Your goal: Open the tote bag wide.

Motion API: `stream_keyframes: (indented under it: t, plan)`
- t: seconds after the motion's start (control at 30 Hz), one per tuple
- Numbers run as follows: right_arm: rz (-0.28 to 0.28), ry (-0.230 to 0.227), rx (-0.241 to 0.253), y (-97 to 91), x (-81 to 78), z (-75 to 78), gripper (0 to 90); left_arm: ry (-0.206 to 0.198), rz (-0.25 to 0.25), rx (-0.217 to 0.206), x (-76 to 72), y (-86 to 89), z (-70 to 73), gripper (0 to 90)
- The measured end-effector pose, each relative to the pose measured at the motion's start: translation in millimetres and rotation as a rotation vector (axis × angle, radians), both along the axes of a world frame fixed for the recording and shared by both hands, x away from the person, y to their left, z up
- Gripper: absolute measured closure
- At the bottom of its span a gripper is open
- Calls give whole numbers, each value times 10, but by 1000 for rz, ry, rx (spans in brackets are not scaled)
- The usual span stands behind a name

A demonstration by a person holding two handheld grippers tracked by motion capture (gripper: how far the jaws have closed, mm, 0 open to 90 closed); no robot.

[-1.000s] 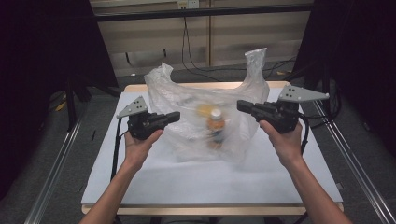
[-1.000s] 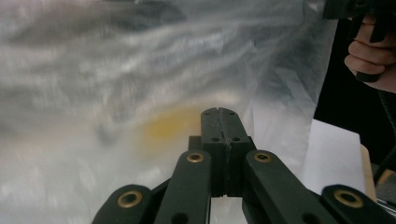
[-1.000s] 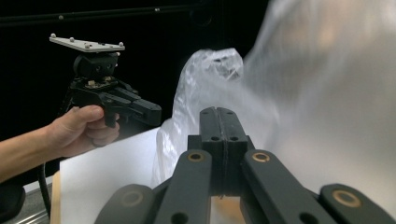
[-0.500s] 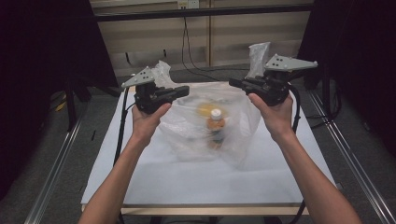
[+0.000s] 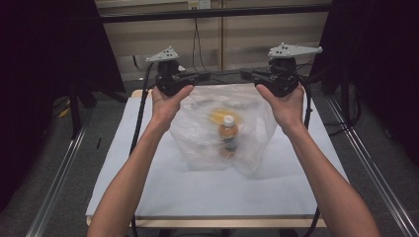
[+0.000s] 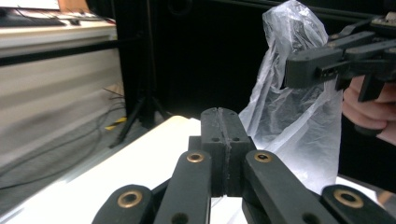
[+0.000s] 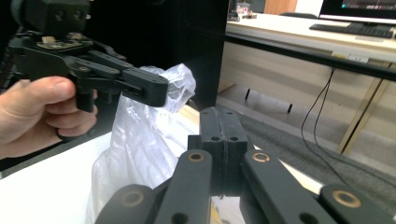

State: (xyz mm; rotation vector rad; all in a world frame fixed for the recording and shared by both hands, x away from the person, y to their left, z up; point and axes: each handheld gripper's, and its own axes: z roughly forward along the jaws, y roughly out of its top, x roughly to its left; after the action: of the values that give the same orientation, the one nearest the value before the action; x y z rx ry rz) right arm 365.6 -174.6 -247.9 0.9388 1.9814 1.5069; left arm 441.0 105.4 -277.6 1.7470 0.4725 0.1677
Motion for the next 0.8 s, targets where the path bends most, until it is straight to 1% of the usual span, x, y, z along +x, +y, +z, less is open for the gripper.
stream_keyframes:
  t: [0.03,0.07,0.1,0.17,0.2,0.23,0.27,0.3,0.37,0.4,0.43,0.47,0.5,0.53,0.57,0.6,0.63,0.67,0.7,0.73,0.77,0.8]
  plan:
    - [-3,8,-17,9,5,-29,900,-3,-1,26,9,-43,-39,900]
    - [-15,25,-52,24,27,-95,900,4,-14,38,22,-80,-83,900]
    - [-15,25,-52,24,27,-95,900,9,-19,43,33,-110,-128,900]
    - [-28,49,-62,19,65,-161,900,27,-27,47,56,-157,-214,900]
    - [-37,73,-65,8,107,-224,900,38,-26,51,65,-182,-256,900]
    - [-37,73,-65,8,107,-224,900,45,-30,59,73,-196,-294,900]
    - [-48,101,-84,0,149,-295,900,53,-31,65,75,-211,-327,900]
    - [-48,101,-84,0,149,-295,900,63,-32,74,76,-226,-357,900]
    - [-48,119,-76,-15,172,-379,900,69,-39,81,68,-242,-414,900]
    - [-51,124,-64,-18,176,-427,900,85,-51,59,62,-248,-444,900]
    - [-43,143,-61,13,197,-531,900,85,-56,64,26,-271,-491,900]
    - [-38,151,-59,30,204,-584,900,85,-56,64,26,-271,-491,900]
    - [-26,159,-54,41,208,-635,900,76,-62,83,7,-282,-517,900]
    - [-21,167,-51,50,204,-680,900,87,-69,84,-16,-271,-573,900]
    - [-21,167,-51,50,204,-680,900,87,-69,84,-16,-271,-573,900]
    - [-7,180,-45,56,201,-761,900,85,-70,93,-24,-261,-597,900]
    - [-7,180,-45,56,201,-761,900,86,-70,101,-30,-251,-621,900]
    - [-9,184,-54,59,199,-794,900,94,-73,99,-38,-236,-650,900]
    - [-4,196,-44,51,191,-856,900,99,-76,98,-46,-223,-684,900]
    - [-4,196,-44,51,191,-856,900,99,-73,94,-65,-212,-725,900]
    - [2,206,-46,49,176,-918,900,116,-67,72,-128,-193,-803,900]
    - [8,206,-46,52,164,-949,900,111,-60,74,-170,-186,-830,900]
